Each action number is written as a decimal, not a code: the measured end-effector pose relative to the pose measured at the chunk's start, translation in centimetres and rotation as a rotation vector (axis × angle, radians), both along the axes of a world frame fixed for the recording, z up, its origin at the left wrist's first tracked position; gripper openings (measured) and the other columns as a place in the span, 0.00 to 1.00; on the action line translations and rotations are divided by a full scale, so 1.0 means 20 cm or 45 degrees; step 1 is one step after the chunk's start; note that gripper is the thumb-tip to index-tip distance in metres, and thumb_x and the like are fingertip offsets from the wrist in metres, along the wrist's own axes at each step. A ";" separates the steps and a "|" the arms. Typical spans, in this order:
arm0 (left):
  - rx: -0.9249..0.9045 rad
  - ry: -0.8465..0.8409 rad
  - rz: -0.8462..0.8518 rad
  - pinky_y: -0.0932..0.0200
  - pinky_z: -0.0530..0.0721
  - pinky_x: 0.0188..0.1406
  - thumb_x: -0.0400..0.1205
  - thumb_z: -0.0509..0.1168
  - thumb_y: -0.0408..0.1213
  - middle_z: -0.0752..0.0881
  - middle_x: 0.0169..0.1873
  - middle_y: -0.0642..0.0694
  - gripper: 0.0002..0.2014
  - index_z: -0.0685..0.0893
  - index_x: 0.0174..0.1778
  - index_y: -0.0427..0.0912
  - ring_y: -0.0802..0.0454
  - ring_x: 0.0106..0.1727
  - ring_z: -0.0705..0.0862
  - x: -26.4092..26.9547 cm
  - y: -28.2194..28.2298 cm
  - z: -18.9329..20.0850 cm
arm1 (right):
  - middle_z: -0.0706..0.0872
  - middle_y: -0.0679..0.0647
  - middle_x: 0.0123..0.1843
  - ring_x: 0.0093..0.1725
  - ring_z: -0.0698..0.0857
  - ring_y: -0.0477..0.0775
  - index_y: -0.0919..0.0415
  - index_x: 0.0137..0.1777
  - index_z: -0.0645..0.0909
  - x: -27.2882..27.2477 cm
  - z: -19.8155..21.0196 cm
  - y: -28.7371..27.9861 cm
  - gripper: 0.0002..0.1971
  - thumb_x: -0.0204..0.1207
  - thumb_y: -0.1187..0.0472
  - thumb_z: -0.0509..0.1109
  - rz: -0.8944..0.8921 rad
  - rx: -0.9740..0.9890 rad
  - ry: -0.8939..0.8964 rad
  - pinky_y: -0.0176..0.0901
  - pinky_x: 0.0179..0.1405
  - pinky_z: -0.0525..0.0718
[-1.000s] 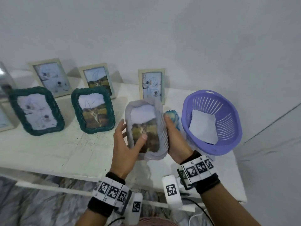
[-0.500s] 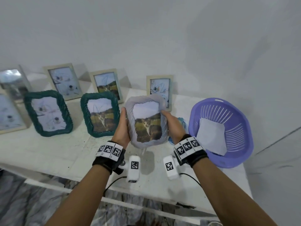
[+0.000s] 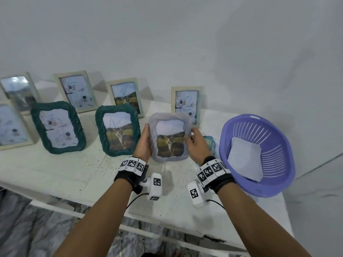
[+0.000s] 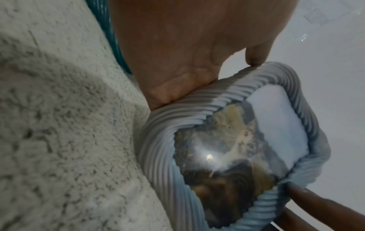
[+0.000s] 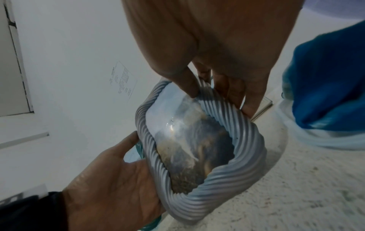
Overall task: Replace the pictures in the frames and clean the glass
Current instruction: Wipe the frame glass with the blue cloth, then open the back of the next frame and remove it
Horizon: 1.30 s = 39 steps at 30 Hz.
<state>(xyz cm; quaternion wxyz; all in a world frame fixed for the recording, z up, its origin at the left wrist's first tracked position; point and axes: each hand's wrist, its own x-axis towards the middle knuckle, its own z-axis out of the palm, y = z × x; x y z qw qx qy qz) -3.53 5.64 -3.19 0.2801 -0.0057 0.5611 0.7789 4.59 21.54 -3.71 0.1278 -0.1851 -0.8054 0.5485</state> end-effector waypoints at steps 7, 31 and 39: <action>-0.148 -0.031 -0.123 0.56 0.85 0.53 0.88 0.45 0.61 0.86 0.60 0.49 0.26 0.79 0.69 0.51 0.55 0.59 0.85 0.03 -0.05 -0.04 | 0.84 0.55 0.59 0.58 0.84 0.58 0.56 0.74 0.69 0.01 0.03 -0.02 0.18 0.86 0.61 0.58 -0.025 0.038 -0.076 0.52 0.60 0.82; -0.627 0.589 0.160 0.50 0.84 0.63 0.87 0.63 0.33 0.81 0.62 0.44 0.22 0.69 0.77 0.48 0.59 0.53 0.83 -0.31 -0.83 -0.02 | 0.86 0.51 0.50 0.47 0.88 0.59 0.48 0.58 0.74 -0.37 0.14 -0.84 0.15 0.71 0.49 0.61 0.047 0.015 -0.034 0.64 0.50 0.87; -0.528 0.540 0.142 0.65 0.83 0.47 0.87 0.61 0.30 0.85 0.55 0.43 0.21 0.73 0.76 0.48 0.59 0.50 0.85 -0.25 -1.04 0.11 | 0.85 0.53 0.54 0.53 0.85 0.57 0.63 0.70 0.78 -0.30 0.24 -0.93 0.19 0.79 0.60 0.64 -0.186 -0.102 -0.030 0.57 0.57 0.85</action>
